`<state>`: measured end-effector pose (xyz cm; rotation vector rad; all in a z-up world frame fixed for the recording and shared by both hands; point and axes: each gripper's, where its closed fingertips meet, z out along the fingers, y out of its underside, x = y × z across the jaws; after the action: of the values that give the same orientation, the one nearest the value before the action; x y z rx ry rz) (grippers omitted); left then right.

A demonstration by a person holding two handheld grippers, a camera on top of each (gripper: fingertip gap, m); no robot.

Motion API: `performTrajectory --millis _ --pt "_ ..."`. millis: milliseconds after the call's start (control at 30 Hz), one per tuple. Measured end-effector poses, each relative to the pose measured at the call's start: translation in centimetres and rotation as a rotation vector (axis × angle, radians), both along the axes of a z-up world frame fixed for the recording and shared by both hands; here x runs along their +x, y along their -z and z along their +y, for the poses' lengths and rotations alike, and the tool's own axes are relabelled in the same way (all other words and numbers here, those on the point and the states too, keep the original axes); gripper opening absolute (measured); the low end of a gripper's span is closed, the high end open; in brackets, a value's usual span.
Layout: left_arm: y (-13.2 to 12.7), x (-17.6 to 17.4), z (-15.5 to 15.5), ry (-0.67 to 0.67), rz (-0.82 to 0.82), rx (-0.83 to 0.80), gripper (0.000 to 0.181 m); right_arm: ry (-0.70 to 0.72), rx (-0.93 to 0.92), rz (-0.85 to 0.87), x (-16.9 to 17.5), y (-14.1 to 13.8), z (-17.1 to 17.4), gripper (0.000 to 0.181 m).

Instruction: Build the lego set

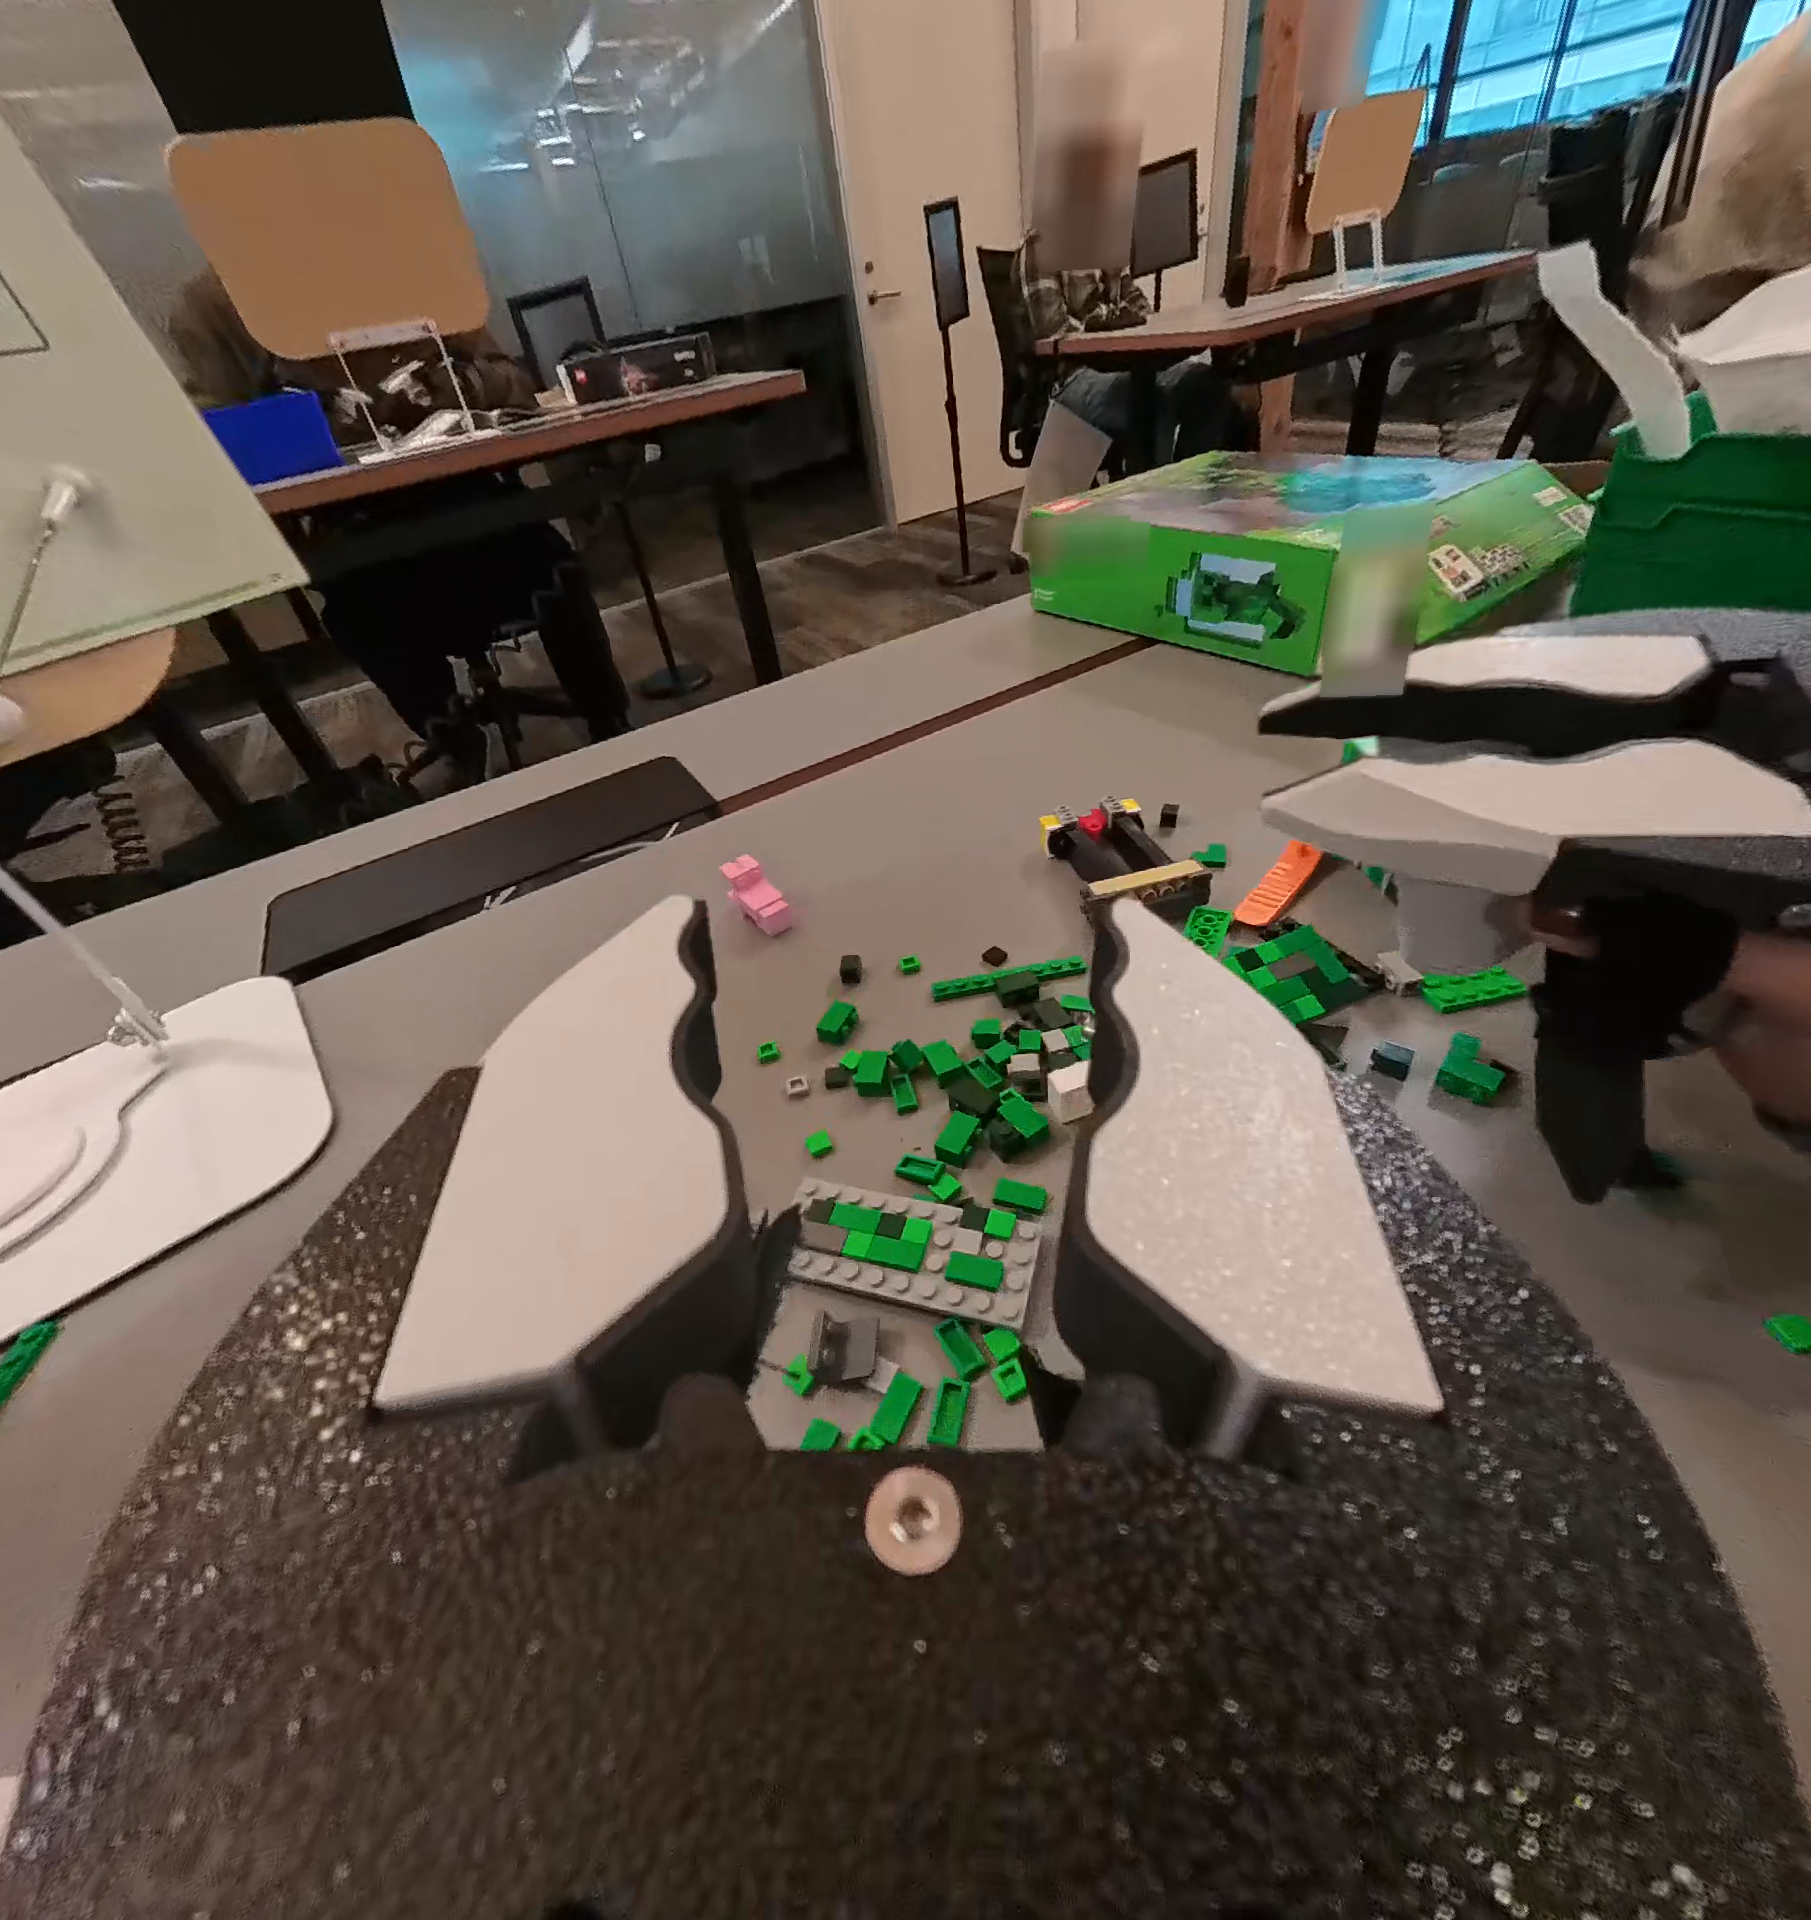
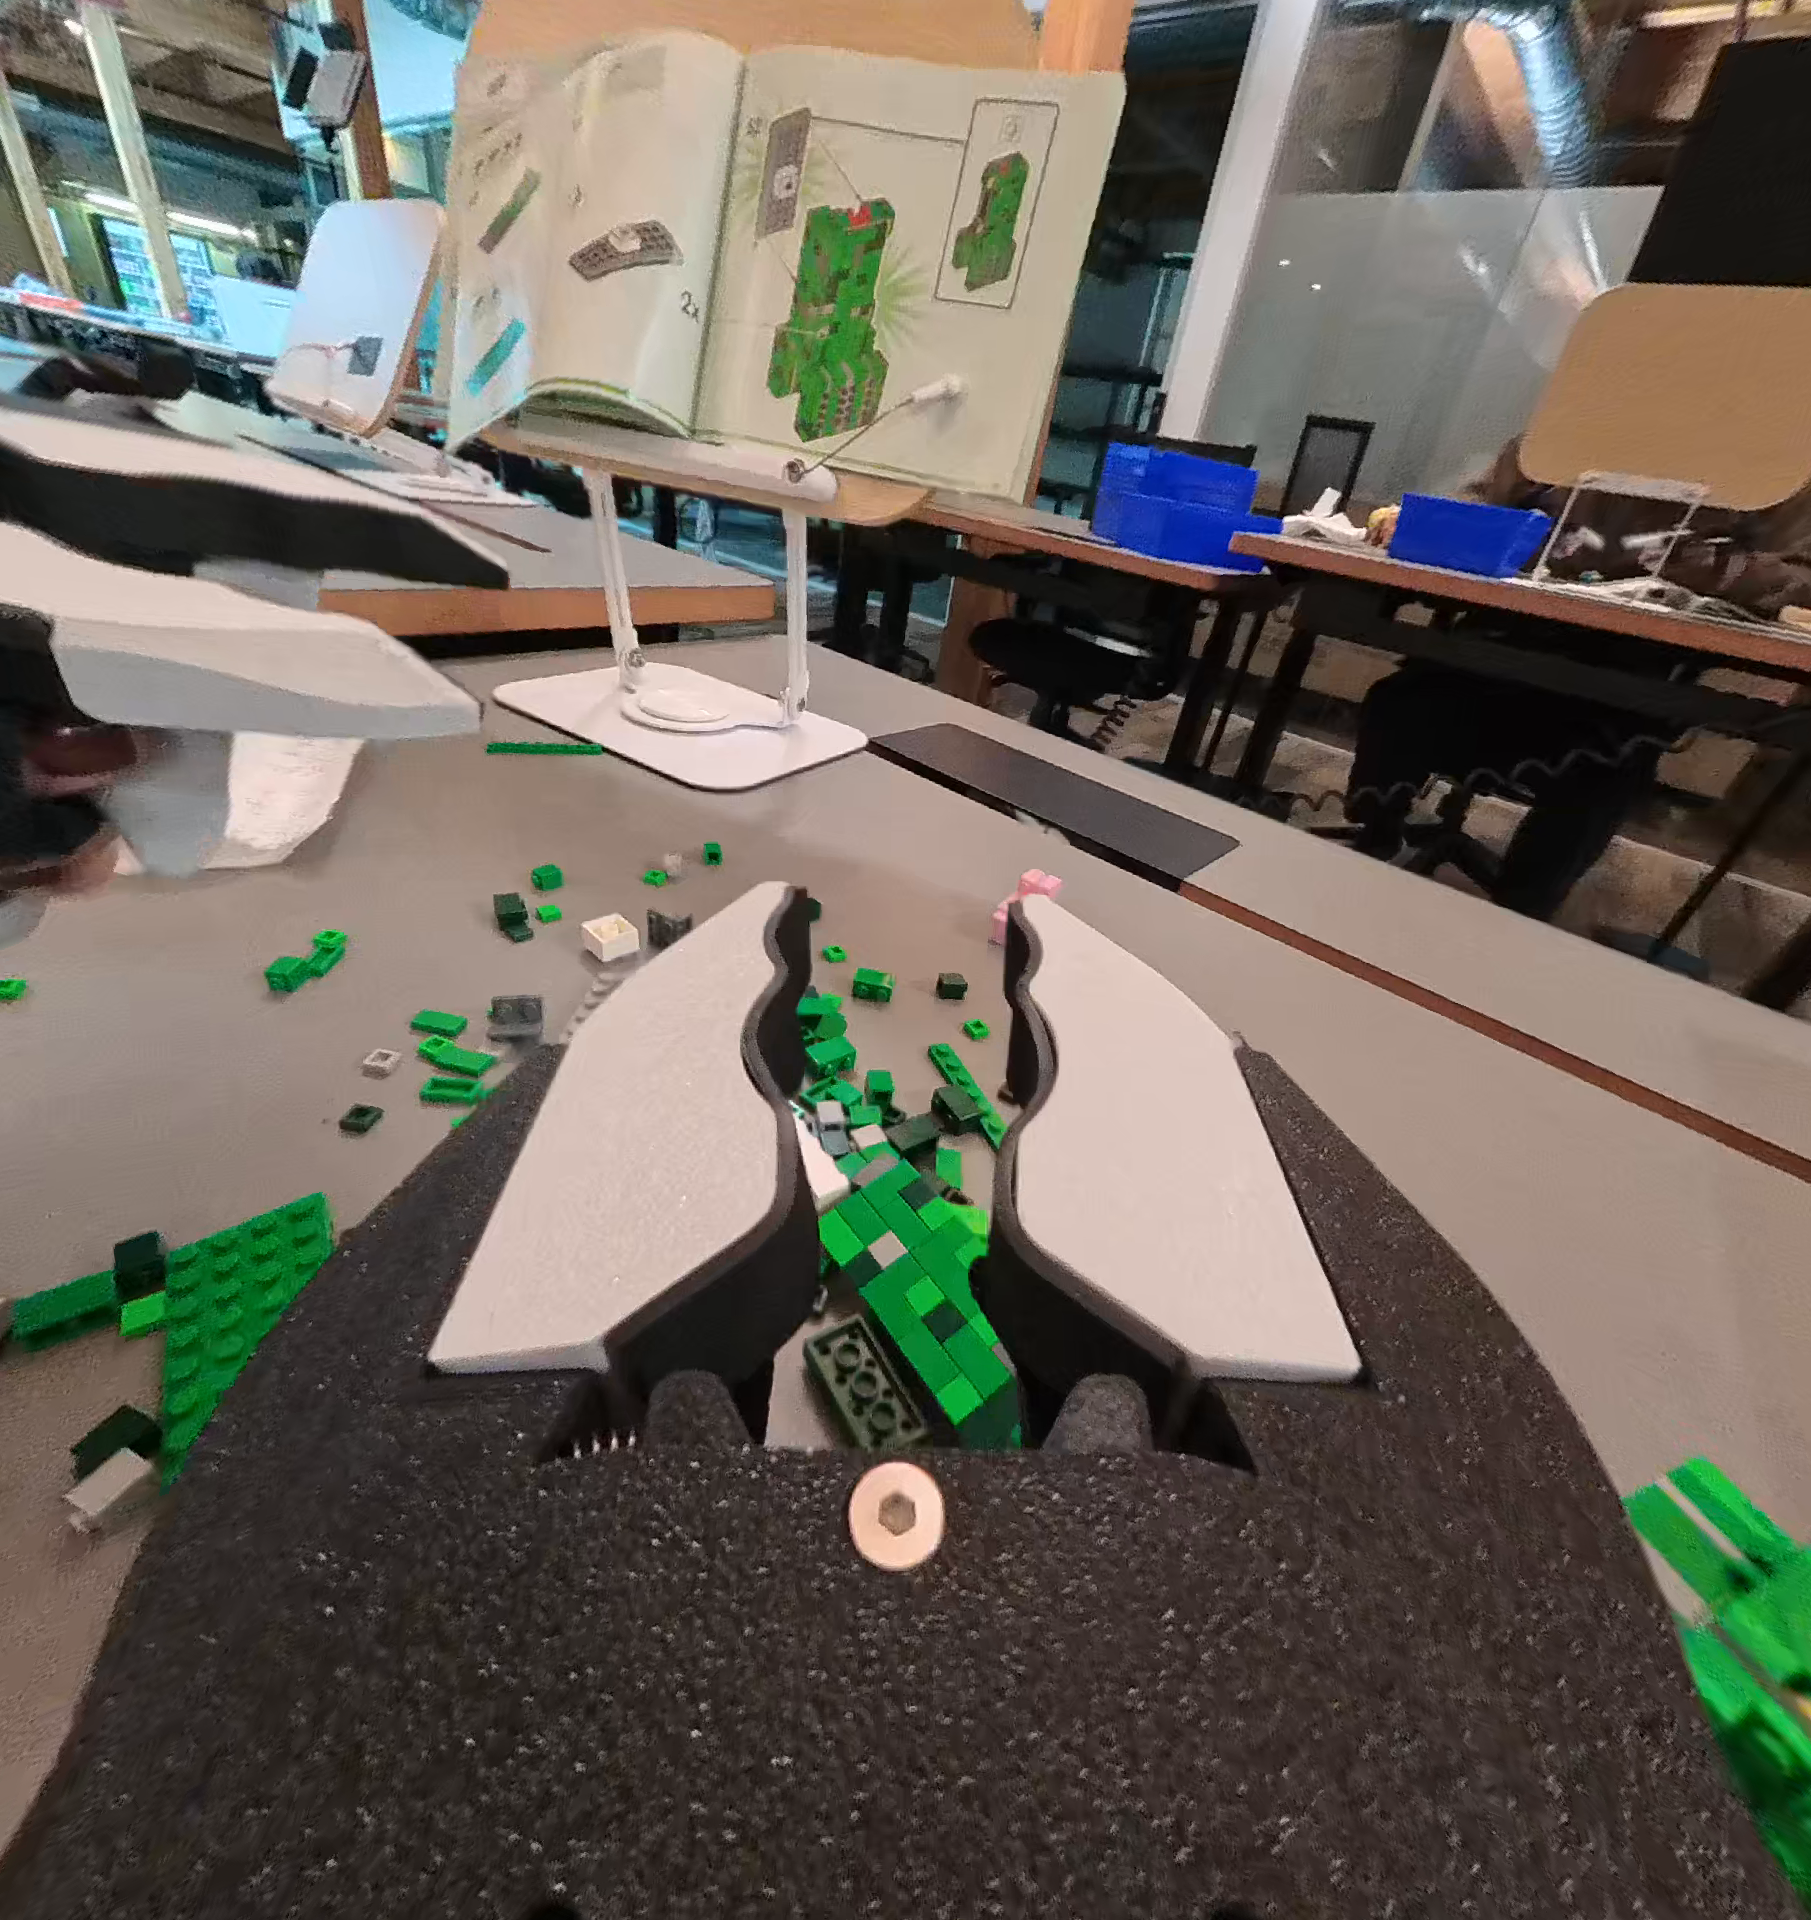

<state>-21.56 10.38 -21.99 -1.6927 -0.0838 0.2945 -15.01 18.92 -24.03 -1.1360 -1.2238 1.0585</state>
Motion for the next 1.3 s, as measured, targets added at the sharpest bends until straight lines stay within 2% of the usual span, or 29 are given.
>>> performTrajectory --millis 233,400,600,733,767,800,867,1033,1133,1300 --pt "0.5 -1.3 3.7 0.045 0.113 -0.033 0.068 0.04 -0.024 0.023 0.7 0.3 0.5 0.038" --pt "2.8 -1.4 4.9 0.161 0.214 -0.027 0.064 0.108 -0.024 0.092 1.5 -0.3 1.3 0.035" --pt "3.7 -3.1 3.5 0.172 0.24 0.045 0.058 0.154 0.061 0.062 1.3 1.0 1.4 0.034" --pt "1.7 -4.8 -0.3 0.054 0.294 0.188 0.046 0.196 0.122 0.062 1.6 1.2 1.5 0.033" --pt "1.2 -5.1 -1.1 0.031 0.294 0.211 0.048 0.198 0.127 0.047 1.6 1.5 1.6 0.033" --pt "2.0 -5.3 -1.4 0.029 0.252 0.188 0.051 0.198 0.125 0.036 1.5 1.7 1.6 0.033" --pt "3.4 -5.9 -1.4 0.022 0.142 0.119 0.057 0.211 0.116 0.037 1.6 1.7 1.9 0.034" --pt "4.3 -5.9 -1.5 0.04 0.01 0.101 0.066 0.201 0.117 0.034 1.5 1.8 1.8 0.033" --pt "4.6 -5.2 -1.1 0.066 0.018 0.086 0.066 0.192 0.145 0.031 1.4 1.8 1.5 0.033" --pt "5.2 -2.7 -0.5 0.203 0.051 0.05 0.065 0.16 0.171 0.023 1.3 1.9 1.0 0.032"
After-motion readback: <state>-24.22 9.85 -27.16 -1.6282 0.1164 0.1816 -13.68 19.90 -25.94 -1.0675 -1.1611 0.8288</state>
